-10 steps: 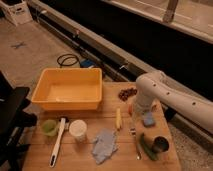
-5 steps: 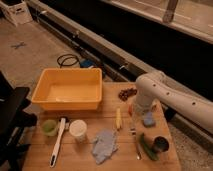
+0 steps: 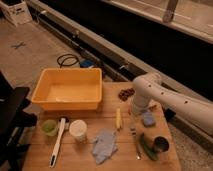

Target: Place fork in paper cup

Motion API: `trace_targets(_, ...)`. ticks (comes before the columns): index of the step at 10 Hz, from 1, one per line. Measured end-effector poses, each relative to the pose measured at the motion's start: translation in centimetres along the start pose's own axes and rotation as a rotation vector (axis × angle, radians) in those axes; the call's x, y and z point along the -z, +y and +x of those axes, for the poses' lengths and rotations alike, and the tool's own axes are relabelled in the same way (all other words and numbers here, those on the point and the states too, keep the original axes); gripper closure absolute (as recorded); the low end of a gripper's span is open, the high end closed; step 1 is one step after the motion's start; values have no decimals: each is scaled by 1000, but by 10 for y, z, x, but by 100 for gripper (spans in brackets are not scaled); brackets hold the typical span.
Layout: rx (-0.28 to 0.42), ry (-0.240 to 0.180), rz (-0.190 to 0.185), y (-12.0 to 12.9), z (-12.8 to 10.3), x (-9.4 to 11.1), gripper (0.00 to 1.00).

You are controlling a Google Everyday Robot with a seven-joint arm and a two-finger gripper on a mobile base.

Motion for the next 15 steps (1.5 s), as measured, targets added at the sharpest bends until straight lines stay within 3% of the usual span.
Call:
trace_targets(5, -27, -6, 3, -11, 8, 0, 71)
trace_targets(11, -36, -34, -21, -19, 11, -14, 71)
trace_targets(13, -34, -29, -23, -20, 11, -18, 77)
trace_targets(15, -43, -40, -20, -21, 13, -20, 68)
